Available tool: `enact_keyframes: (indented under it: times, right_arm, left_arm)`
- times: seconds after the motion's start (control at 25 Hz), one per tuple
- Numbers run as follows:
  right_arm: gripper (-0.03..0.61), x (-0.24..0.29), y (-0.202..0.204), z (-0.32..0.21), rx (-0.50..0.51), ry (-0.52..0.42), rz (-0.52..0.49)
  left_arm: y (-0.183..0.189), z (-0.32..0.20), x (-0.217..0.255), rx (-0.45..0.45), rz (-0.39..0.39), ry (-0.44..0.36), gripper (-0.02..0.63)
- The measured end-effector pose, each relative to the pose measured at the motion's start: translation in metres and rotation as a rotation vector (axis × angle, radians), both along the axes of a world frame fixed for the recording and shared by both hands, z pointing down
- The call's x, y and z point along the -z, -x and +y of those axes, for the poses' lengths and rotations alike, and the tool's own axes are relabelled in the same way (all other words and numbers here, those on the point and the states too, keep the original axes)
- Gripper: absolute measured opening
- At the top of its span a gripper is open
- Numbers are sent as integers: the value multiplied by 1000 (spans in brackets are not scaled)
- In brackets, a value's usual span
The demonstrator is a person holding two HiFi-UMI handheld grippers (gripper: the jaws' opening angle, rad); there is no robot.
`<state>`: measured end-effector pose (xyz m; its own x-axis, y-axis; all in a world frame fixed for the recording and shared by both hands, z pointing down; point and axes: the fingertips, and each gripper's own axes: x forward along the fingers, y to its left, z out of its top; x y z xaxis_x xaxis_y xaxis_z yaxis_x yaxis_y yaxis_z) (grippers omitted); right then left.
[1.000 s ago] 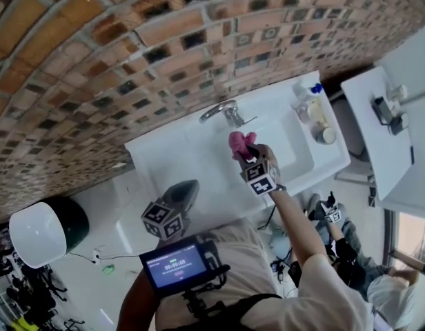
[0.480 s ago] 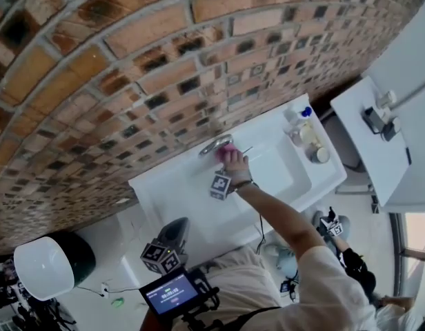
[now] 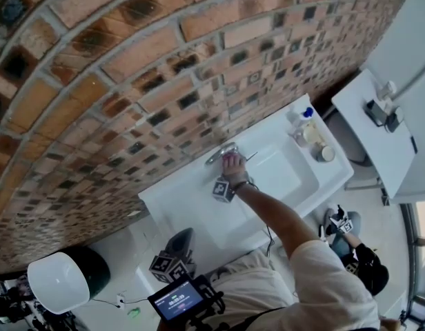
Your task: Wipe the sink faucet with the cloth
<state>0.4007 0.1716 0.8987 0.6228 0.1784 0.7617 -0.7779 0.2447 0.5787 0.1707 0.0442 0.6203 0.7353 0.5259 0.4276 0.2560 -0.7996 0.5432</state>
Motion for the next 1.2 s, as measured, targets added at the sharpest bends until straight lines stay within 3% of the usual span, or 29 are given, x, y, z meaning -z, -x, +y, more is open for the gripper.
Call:
enact_keyframes:
  times: [0.12,0.36,0.52,0.8,0.96,1.08,1.2]
  right_arm:
    - [132,3,0,-2,-14,-49,-26]
    - [129,57,3,2,-103,-301,-69]
    - [124,83,-15,29,-238,-416,-91]
    - [124,80,-30,42,-465,-563,-379]
    - [124,80,-35,45,-564,-634,-468]
    - [124,77,-55,40,-582,-746,-494]
    - [124,70,-32,45,-771,-797,-722]
  left_arm:
    - [0,0,-3,-4,5,5,-15]
    - [3,-1,-9,-17,6,-1,-15]
    - [5,-1,-14,-16,8,-7,-15]
    - [4,11,-17,-17,-10,26,-14]
    - [2,15,-16,-20,-3,20,-15]
    - [2,15,-15,-10,-1,9,-15]
    - [0,15,-16,4,-5,11,-15]
